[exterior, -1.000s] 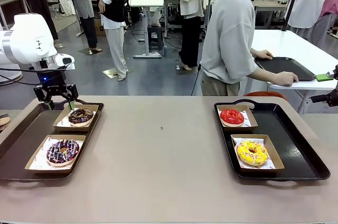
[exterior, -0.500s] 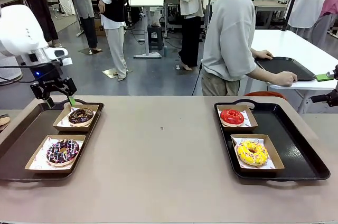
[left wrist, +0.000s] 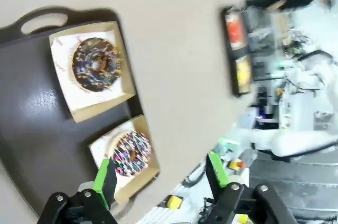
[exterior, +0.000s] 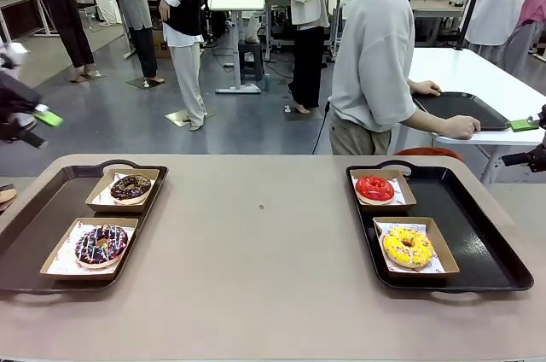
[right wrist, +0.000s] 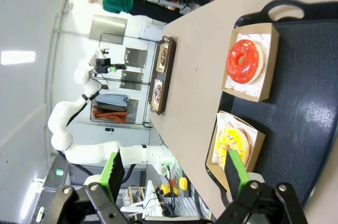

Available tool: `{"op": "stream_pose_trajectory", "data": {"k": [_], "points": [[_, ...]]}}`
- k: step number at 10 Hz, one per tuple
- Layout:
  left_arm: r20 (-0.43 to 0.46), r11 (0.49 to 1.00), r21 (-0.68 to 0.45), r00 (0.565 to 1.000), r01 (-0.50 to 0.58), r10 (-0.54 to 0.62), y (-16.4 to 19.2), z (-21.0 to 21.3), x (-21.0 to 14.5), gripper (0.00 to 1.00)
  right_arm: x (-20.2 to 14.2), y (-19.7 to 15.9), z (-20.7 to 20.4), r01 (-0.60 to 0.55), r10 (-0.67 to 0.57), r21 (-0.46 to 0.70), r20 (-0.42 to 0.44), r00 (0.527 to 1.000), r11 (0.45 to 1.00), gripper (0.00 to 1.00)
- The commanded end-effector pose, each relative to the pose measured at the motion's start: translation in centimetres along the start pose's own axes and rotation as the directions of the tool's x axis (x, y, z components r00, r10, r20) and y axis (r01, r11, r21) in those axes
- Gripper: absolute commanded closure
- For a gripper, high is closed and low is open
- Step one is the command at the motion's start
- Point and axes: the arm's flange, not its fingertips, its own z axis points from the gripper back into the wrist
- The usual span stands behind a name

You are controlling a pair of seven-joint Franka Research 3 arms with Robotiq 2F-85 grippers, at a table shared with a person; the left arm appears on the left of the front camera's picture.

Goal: Individually package the donuts and arrange them on the tray.
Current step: Place the picked Paper togo box on the Handle tray.

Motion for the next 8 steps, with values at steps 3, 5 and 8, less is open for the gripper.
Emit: {"op": "stream_pose_trajectory", "data": {"k": [3,5,8], "points": [[0.168,0.939,-0.297,0.958,-0.174,0.231,10.1,5.4,-6.9,0.11,-0.1,0.1,0.0,-0.006,0.007,0.009,-0.004,1.000,1.000,0.00],[0.138,0.898,-0.377,0.945,-0.226,0.296,13.6,5.8,-9.0,0.11,-0.1,0.1,0.0,-0.006,0.007,0.009,-0.004,1.000,1.000,0.00],[0.122,0.873,-0.412,0.934,-0.260,0.336,15.6,5.2,-9.4,0.11,-0.1,0.1,0.0,-0.006,0.007,0.009,-0.004,1.000,1.000,0.00]]}}
